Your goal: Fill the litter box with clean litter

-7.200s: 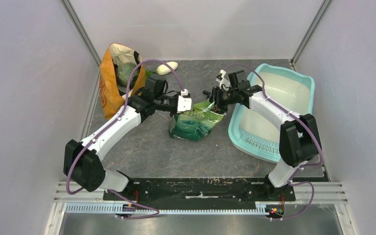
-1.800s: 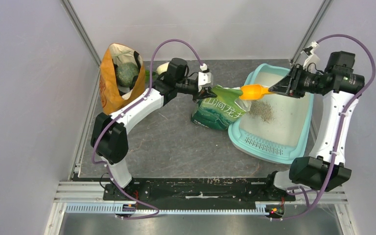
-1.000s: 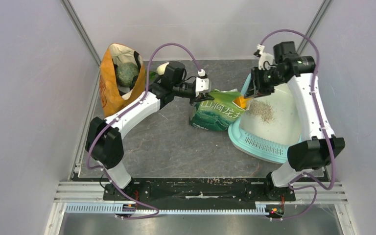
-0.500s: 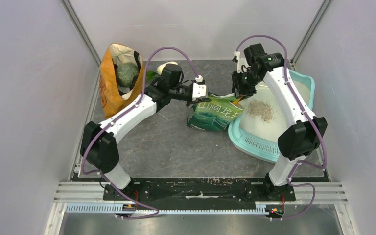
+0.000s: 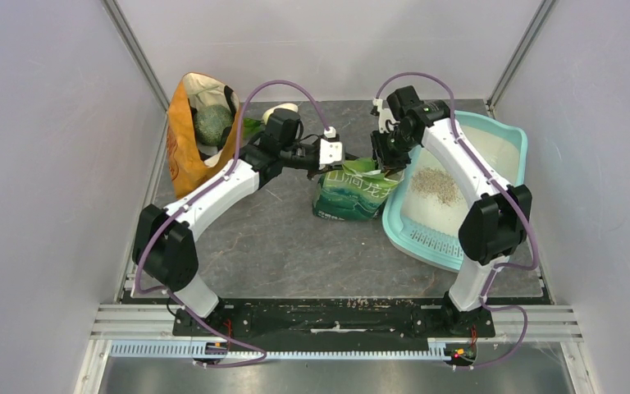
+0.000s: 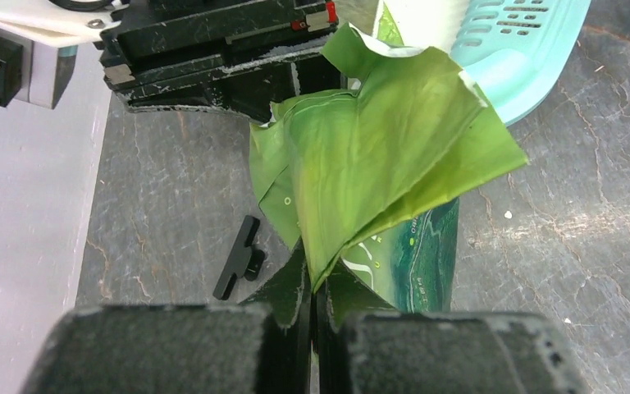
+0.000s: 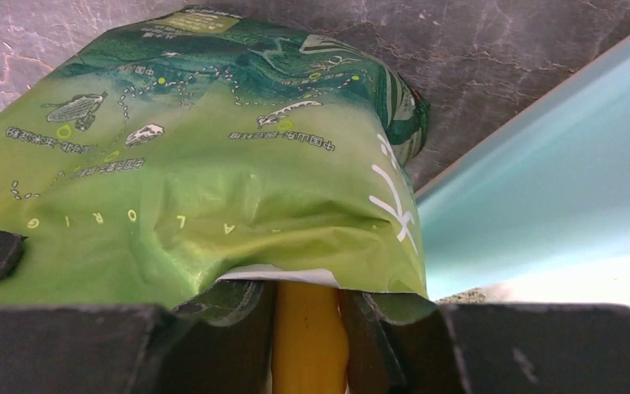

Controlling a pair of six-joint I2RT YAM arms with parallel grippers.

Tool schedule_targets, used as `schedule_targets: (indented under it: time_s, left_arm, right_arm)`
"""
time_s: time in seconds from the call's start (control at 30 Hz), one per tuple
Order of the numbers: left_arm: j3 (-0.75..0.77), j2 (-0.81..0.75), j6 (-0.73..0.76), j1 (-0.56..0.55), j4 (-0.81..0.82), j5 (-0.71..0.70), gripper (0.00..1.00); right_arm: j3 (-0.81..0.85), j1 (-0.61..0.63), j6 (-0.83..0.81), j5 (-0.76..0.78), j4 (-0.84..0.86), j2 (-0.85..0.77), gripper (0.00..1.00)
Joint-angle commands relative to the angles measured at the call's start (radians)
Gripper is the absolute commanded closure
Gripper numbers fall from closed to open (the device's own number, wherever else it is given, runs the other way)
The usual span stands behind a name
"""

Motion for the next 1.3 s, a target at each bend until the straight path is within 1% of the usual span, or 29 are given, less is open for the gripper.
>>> schedule_targets:
  time_s: [0.0,0.2,0.27,0.33,0.53,0.67,0.8,0.93,1.07,1.17,1.27]
  left_arm:
    - [0.031,-0.058,0.038,-0.019,0.148,0.073,0.98]
    - [0.035,-0.037,-0.005,-0.02,0.175,0.072,0.98]
    - [0.035,-0.032,-0.009,-0.02,0.176,0.073,0.98]
    - [0.036,-0.028,-0.014,-0.02,0.176,0.072,0.98]
    - [0.032,-0.024,-0.031,-0.021,0.177,0.073,0.98]
    - [0.043,-0.015,-0.049,-0.021,0.178,0.074,0.98]
    - [0.048,-0.01,-0.064,-0.019,0.181,0.073,0.98]
    - [0.054,-0.015,-0.085,-0.014,0.176,0.076,0.98]
    - [0.063,-0.008,-0.11,-0.012,0.178,0.076,0.98]
    - [0.071,-0.002,-0.149,-0.008,0.196,0.078,0.98]
    - [0.081,0.007,-0.167,-0.008,0.206,0.089,0.98]
  right_arm:
    - [-0.091,0.021,0.014,-0.051,0.096,0.057,1.0]
    - [-0.195,-0.024,0.053,-0.345,0.268,-0.017,1.0]
    - [-0.215,-0.03,0.065,-0.373,0.297,-0.03,1.0]
    - [-0.237,-0.043,0.079,-0.432,0.333,-0.043,1.0]
    - [-0.318,-0.1,0.186,-0.579,0.497,-0.097,1.0]
    - [-0.368,-0.134,0.286,-0.674,0.611,-0.146,1.0]
    - [-0.406,-0.142,0.403,-0.75,0.725,-0.195,1.0]
    - [-0.49,-0.151,0.587,-0.802,0.939,-0.272,1.0]
    - [-0.575,-0.183,0.754,-0.827,1.103,-0.325,1.0]
    - [-0.64,-0.232,0.835,-0.841,1.193,-0.36,1.0]
    - [-0.682,-0.277,0.85,-0.851,1.211,-0.395,1.0]
